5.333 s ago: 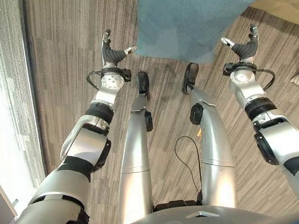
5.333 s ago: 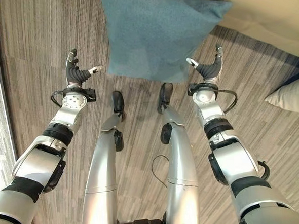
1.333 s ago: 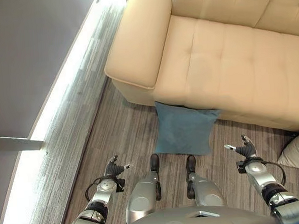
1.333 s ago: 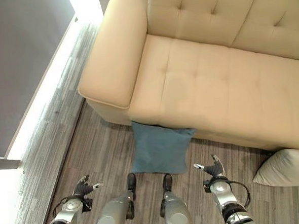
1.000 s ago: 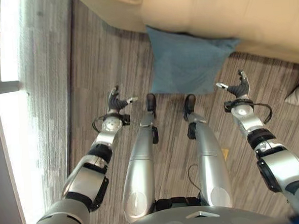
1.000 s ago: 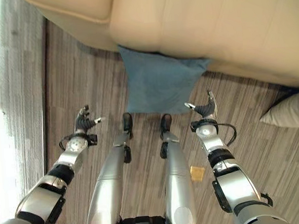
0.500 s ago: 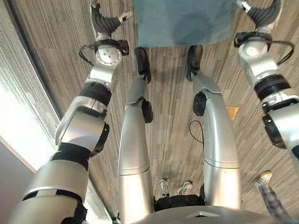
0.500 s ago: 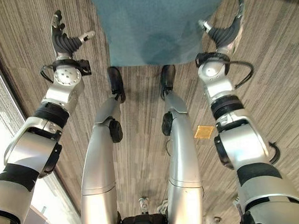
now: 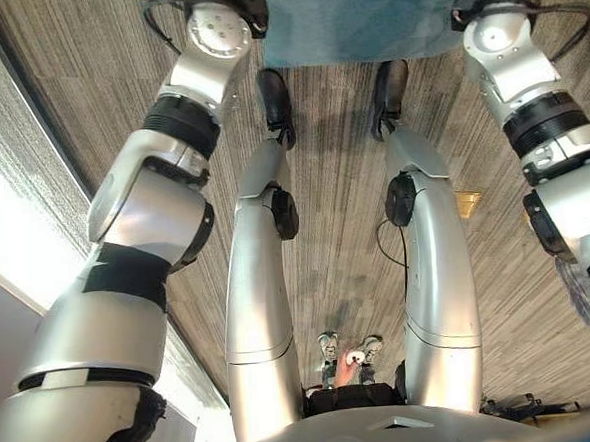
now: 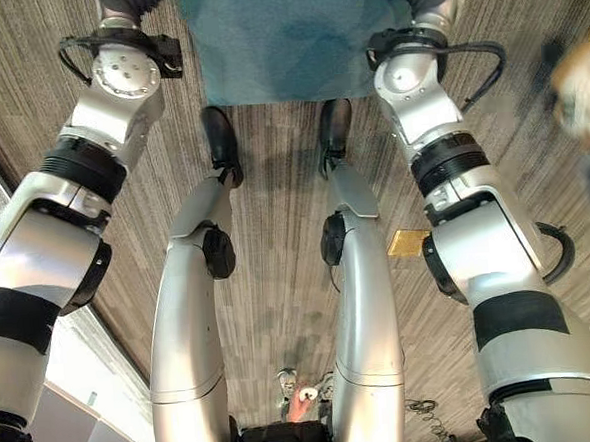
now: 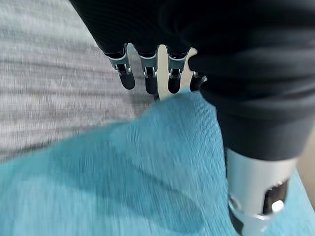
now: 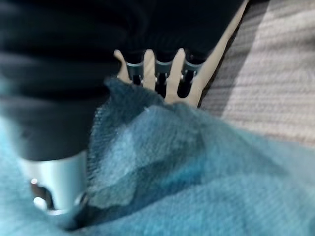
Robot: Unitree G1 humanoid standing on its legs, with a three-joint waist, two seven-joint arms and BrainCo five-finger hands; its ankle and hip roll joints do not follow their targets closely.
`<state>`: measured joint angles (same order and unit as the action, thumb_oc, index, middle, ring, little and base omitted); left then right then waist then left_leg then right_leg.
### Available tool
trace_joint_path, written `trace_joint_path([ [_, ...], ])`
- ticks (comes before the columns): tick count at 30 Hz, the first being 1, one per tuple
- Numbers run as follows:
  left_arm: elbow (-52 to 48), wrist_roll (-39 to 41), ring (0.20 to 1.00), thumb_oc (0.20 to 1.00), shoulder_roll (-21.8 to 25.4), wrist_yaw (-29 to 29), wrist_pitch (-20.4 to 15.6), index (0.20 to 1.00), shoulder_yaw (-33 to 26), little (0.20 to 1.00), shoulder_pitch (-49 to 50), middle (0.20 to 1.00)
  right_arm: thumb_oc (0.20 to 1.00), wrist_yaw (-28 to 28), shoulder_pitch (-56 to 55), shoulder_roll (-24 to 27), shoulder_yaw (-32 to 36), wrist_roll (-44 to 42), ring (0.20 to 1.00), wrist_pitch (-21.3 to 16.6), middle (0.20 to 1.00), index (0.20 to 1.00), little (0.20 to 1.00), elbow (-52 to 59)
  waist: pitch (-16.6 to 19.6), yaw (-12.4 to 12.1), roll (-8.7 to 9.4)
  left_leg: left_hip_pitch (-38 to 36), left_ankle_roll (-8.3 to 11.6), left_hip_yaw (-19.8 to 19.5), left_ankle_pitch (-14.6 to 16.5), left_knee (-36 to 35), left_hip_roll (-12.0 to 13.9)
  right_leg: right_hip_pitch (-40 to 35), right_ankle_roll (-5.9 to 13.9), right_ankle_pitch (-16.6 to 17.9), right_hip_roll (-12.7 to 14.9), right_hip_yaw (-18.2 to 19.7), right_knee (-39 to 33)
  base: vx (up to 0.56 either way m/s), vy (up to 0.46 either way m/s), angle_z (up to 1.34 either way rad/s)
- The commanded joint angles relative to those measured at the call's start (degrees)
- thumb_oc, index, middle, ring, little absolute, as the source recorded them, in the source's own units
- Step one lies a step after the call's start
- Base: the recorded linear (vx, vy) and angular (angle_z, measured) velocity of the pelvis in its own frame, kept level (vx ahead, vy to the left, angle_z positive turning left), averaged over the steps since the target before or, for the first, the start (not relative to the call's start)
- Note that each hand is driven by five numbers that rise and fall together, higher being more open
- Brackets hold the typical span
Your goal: Pick up all the scattered cushions and arrange them neatly on the sofa.
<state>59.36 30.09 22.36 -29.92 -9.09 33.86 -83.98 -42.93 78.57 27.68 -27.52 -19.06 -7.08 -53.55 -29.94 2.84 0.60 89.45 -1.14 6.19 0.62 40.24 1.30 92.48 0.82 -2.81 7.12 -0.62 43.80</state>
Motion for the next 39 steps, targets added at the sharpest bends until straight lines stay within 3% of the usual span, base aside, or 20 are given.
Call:
trace_joint_path([
  [1,0.6,2.0,1.0,1.0,-1.8,0.8,-1.6,1.0,-1.7,1.0,4.9,1.0,1.0,2.3,-1.5,-4.7,-5.1,0.5,1.0,-2.4,1.0,1.0,1.0,2.7,6.0,0.8,0.25,0.5,1.36,-3.8,5.9,4.1,-2.1,-2.5,6.4,-1.4,1.6,-0.5,0.5,0.0,0.0,0.0],
  [4,-0.8,2.0,1.0,1.0,-5.0,0.9,-1.7,1.0,-0.6,1.0,4.0,1.0,1.0,3.4,-0.9,-7.3,-6.4,1.5,1.0,-2.1,1.0,1.0,1.0,3.6,6.9,0.8,0.39,0.5,1.4,-3.7,5.8,3.9,-2.3,-2.5,6.28,-1.3,1.3,-0.5,0.2,0.0,0.012,-0.02],
  [12,-5.1,0.5,1.0,1.0,-6.7,-0.5,-2.3,1.0,0.2,1.0,4.5,1.0,1.0,3.7,-1.8,-8.7,-6.7,3.9,1.0,-2.1,1.0,1.0,1.0,5.9,8.1,0.7,0.02,0.5,1.59,-4.1,5.5,3.4,-2.7,-2.5,6.28,-1.0,0.9,-0.2,-0.2,0.0,0.001,-0.02],
  [27,-8.4,-2.9,1.0,1.0,-8.4,-2.4,-1.6,1.0,-2.7,1.0,12.3,1.0,1.0,2.4,-8.5,-7.3,-2.5,8.8,1.0,-0.7,1.0,1.0,1.0,8.7,13.3,0.4,-0.03,0.5,2.72,-5.0,2.7,-3.7,-2.5,-2.5,6.47,0.3,0.1,-1.0,-4.7,-0.02,-0.038,0.02],
  [32,-9.9,-4.0,1.0,1.0,-9.2,-1.8,-1.5,1.0,-5.0,1.0,18.6,1.0,1.0,2.4,-14.6,-6.5,0.7,10.4,1.0,-0.1,1.0,1.0,1.0,9.0,17.1,0.1,-1.38,0.4,3.29,-6.1,1.2,-6.8,-2.0,-3.8,6.53,1.2,-0.5,-3.2,-8.4,-0.04,-0.03,0.03],
  [39,-10.9,-7.1,1.0,1.0,-9.0,1.5,-1.3,1.0,-9.4,1.0,30.4,1.0,1.0,5.6,-29.1,-5.8,6.9,12.0,1.0,-0.6,1.0,1.0,1.0,8.4,17.6,0.0,-1.38,-14.6,5.17,-7.8,-2.1,-18.4,-1.8,-17.4,6.49,2.3,-0.1,-6.2,-16.0,-0.06,-0.06,0.06],
])
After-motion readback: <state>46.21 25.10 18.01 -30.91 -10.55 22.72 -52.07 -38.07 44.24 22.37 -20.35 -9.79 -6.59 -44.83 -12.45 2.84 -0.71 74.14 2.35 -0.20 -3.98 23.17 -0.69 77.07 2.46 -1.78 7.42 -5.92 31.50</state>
